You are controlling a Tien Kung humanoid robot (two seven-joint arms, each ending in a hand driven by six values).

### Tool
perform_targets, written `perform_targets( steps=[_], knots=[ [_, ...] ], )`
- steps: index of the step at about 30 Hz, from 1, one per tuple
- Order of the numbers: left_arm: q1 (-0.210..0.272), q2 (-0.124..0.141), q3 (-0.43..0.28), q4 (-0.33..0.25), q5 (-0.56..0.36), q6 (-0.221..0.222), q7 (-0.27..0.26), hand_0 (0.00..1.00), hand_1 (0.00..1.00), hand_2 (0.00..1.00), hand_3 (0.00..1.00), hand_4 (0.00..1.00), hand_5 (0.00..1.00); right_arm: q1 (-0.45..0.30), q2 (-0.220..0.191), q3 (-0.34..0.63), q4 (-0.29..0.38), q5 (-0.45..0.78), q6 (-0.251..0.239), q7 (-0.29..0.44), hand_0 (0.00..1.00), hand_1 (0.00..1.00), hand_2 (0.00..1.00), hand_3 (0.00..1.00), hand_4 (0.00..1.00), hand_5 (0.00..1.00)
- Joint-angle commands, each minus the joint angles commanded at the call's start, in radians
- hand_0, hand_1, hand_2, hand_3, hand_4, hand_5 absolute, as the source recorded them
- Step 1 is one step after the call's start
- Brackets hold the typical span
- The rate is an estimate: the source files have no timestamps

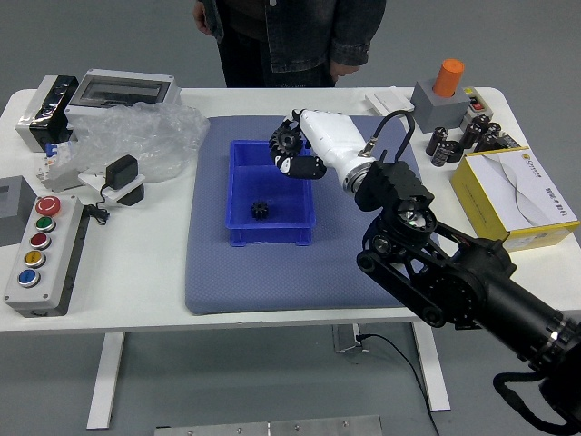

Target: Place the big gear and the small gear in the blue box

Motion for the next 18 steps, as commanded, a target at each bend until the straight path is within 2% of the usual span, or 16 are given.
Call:
perform_targets(
  steps=[10,11,16,17,18],
  knots=[
    [0.001,-0.004,-0.004,0.0,0.011,-0.002,0.002,0.731,0.681,0.708,0.705,0.43,0.023,-0.037,0.034,-0.019,-0.027,0.02,-0.021,0.02,0.688,0.495,0.532,0.632,0.573,0.167],
    [0.002,-0.004,-0.004,0.0,0.013,-0.002,0.002,0.731,0.68,0.706,0.706,0.433,0.021,-0.04,0.038,-0.021,-0.029,0.022,-0.022,0.023,0.687,0.508,0.558,0.646,0.504,0.233],
    [-0.002,-0.005,-0.008,0.0,0.019,-0.004,0.002,0.731,0.68,0.706,0.706,0.433,0.021,-0.048,0.044,-0.022,-0.039,0.037,-0.02,0.033,0.687,0.508,0.558,0.646,0.504,0.233],
    [-0.002,-0.005,-0.009,0.0,0.02,-0.004,0.002,0.731,0.68,0.705,0.706,0.434,0.02,-0.049,0.044,-0.022,-0.041,0.039,-0.018,0.035,0.669,0.514,0.609,0.68,0.579,0.318],
    [-0.002,-0.005,-0.008,0.0,0.02,-0.004,0.003,0.731,0.68,0.705,0.706,0.434,0.02,-0.049,0.045,-0.021,-0.043,0.042,-0.017,0.037,0.669,0.514,0.609,0.68,0.579,0.318]
  ],
)
